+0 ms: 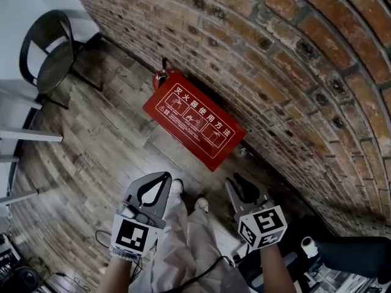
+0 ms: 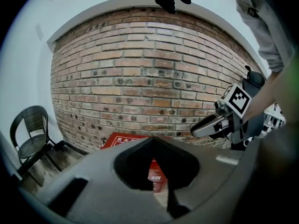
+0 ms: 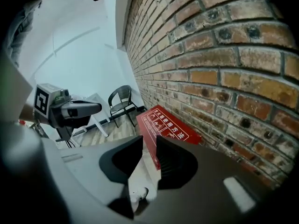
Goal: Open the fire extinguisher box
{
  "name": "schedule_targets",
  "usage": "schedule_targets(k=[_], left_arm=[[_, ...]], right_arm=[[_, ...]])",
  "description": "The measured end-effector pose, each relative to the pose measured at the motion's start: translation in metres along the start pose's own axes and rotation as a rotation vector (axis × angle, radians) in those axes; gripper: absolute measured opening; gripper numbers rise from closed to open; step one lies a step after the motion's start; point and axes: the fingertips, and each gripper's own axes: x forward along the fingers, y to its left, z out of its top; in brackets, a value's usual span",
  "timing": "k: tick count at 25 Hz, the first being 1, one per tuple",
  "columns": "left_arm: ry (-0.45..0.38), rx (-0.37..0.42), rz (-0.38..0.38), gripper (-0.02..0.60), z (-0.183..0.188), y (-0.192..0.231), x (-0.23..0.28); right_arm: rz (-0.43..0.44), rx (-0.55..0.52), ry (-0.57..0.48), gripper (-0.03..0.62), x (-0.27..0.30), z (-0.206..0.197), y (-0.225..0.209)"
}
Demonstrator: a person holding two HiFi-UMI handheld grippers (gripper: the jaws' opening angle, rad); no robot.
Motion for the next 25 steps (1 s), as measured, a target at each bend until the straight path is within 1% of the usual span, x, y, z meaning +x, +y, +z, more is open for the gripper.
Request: schedule_targets(k=[4,9,12,14,18,21,25], left_arm=[[0.018,0.031,-0.048,-0.001,-0.022,-0.005,0.017],[0.055,0.062,-0.1,-0.002,-0.055,-0.013,0.042],[0.069,0.089,-0.125,0.0,-0.071,-0.011,0.055],[0.084,0.09,-0.13,-0.002,-0.082,-0.008,0.062],[0.113,0.084,-0.134,-0.002,-0.105,-0.001,0.075],[0.119,0.076,-0.14,-0.001,-0.12,0.001,0.085],[0.126,0.066,-0.151,-0.002,-0.14,0.005,0.096]], right_arm=[[0.009,0.045,0.038,0.132,0.017,-0.021,-0.005],[0.021,0.081,0.081,0.166,0.04,-0.05,-0.015],[0.018,0.081,0.091,0.176,0.056,-0.06,-0.021],[0.011,0.079,0.099,0.183,0.066,-0.066,-0.025],[0.008,0.123,0.113,0.198,0.087,-0.082,-0.033],[0.008,0.14,0.133,0.206,0.1,-0.097,-0.038],[0.009,0.211,0.147,0.226,0.111,-0.113,-0.045]])
